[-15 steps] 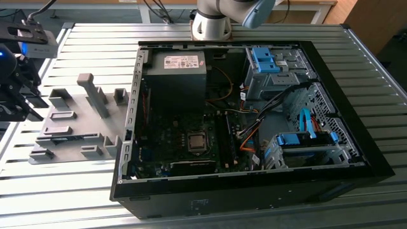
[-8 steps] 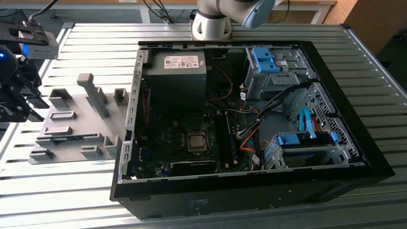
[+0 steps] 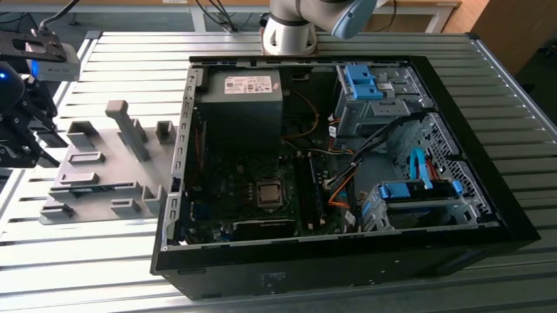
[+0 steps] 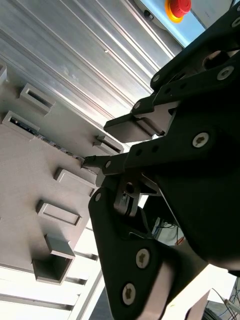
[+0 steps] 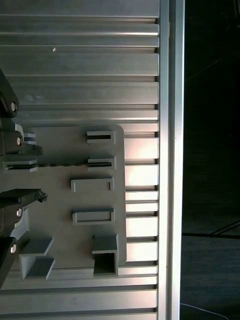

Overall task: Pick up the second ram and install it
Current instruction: 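Pick up the second ram and move it above second insertion slot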

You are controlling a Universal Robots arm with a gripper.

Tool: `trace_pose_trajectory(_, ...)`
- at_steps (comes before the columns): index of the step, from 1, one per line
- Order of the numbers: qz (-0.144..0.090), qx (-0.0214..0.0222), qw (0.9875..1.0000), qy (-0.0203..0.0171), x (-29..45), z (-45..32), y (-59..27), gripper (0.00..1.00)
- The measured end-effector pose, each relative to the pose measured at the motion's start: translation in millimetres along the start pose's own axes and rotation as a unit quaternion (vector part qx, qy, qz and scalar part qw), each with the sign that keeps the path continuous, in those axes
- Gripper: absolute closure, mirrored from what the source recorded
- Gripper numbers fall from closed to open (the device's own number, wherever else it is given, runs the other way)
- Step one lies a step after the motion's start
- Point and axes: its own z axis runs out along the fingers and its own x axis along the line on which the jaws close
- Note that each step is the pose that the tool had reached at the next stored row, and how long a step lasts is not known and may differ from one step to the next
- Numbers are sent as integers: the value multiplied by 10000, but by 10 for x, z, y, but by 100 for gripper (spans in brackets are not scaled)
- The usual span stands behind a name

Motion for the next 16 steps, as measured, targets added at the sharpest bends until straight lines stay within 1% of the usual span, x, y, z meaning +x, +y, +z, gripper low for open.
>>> trace_pose_trajectory(2, 0, 0, 10000, 0, 0, 0, 0, 62)
trace_pose_trajectory(3, 0, 0, 10000, 0, 0, 1, 0, 56)
trace_pose_trajectory(11, 0, 0, 10000, 0, 0, 2, 0, 56)
trace_pose_trajectory(13, 0, 0, 10000, 0, 0, 2, 0, 54)
trace_pose_trajectory(14, 0, 0, 10000, 0, 0, 3, 0, 48)
trace_pose_trajectory(16, 0, 1, 10000, -2, 1, 11, -1, 48)
